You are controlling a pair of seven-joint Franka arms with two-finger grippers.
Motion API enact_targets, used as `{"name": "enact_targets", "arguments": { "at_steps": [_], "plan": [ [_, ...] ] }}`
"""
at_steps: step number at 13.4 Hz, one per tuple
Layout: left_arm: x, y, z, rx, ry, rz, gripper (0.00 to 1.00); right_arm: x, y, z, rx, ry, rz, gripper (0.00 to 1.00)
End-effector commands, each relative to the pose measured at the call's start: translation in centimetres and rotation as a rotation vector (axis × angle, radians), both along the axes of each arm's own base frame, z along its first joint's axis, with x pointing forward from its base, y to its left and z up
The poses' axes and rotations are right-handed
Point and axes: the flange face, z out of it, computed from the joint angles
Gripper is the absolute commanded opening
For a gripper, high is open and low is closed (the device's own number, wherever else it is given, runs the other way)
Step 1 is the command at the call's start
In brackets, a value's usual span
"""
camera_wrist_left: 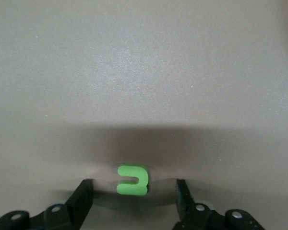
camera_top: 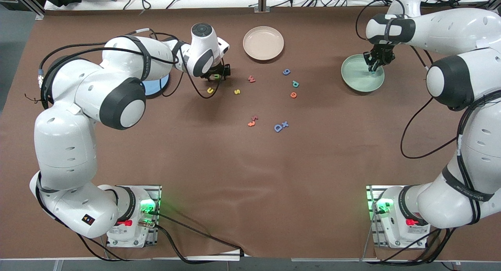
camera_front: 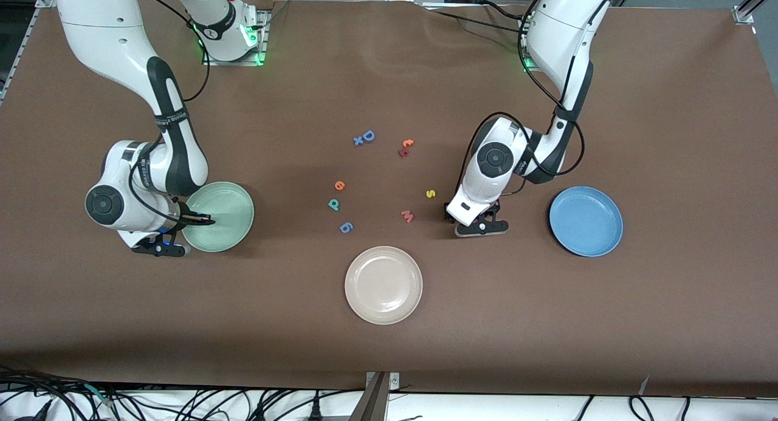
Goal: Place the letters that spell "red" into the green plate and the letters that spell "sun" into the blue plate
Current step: 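Grasp the green letter with the left gripper while the right gripper returns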
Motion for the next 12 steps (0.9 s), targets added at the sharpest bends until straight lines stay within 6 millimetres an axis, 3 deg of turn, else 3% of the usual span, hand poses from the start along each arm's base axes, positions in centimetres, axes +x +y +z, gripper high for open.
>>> {"name": "enact_targets", "arguments": {
  "at_steps": [1,2,5,9,11,12],
  "plan": [
    [0.0,0.0,-0.1,-0.009,-0.003,0.004,0.67,0.0,0.1,-0.1,0.023,-0.008,0.005,0.59],
    [0.0,0.1,-0.2,-0.008,-0.002,0.005,0.67,0.0,0.3,0.2,0.024,-0.008,0.005,0.67],
    [0.4,0.6,0.0,-0.009,-0.005,0.013,0.61,0.0,2.5,3.6,0.039,-0.002,-0.038,0.67],
    [0.4,0.7,-0.4,-0.006,-0.001,0.014,0.49,-0.5,9.5,7.9,0.035,0.018,-0.115,0.69],
    [0.4,0.7,-0.4,-0.007,0.0,0.016,0.45,-1.3,13.6,8.4,0.022,0.013,-0.164,0.98],
    [0.4,0.7,-0.4,-0.007,0.0,0.016,0.42,-1.7,15.5,8.3,0.02,0.009,-0.201,0.98]
  ]
}}
